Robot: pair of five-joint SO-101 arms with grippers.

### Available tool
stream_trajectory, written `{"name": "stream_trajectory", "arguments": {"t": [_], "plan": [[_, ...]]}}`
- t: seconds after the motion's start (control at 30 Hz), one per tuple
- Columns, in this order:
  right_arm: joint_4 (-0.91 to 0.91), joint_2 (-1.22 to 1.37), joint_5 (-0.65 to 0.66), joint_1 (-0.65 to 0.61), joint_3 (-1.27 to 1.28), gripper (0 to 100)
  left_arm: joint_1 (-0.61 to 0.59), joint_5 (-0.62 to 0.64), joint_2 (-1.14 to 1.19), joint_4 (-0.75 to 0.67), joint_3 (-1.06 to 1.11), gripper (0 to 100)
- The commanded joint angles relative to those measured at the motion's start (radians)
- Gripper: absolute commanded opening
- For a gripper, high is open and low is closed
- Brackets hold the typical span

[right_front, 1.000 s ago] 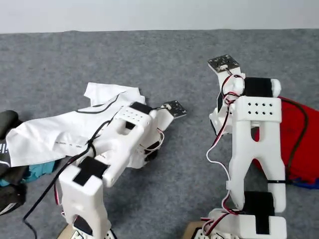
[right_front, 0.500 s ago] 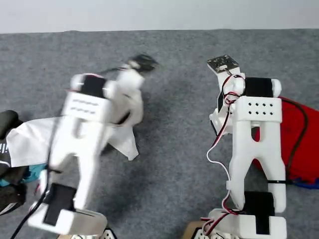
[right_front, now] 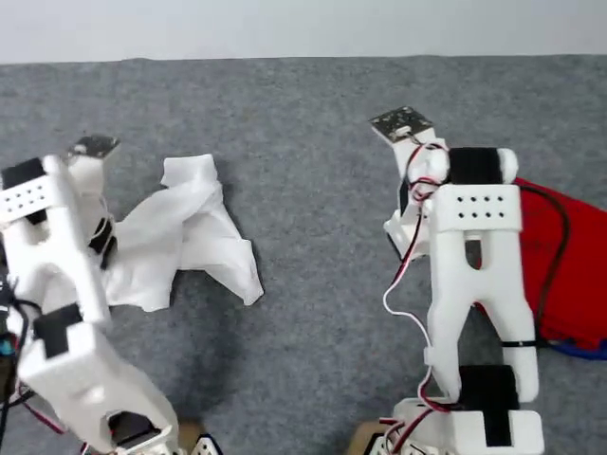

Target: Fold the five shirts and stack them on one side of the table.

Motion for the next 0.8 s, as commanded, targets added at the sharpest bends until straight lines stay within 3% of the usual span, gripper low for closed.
{"name": "stream_trajectory", "arguments": {"t": [0.0, 0.27, 0.53, 0.77], "plan": [[0.039, -0.044, 0.005, -0.027, -0.005, 20.3, -0.021, -0.008, 0.04, -0.034, -0.028, 7], [0.039, -0.044, 0.005, -0.028, -0.005, 20.3, 0.017, -0.018, -0.161, 0.031, -0.028, 16], [0.041, -0.05, 0.005, -0.022, -0.003, 20.3, 0.192, -0.044, -0.388, 0.152, -0.022, 17], [0.039, -0.041, 0.008, -0.028, -0.003, 20.3, 0.141, -0.048, -0.33, 0.112, -0.022, 17]]}}
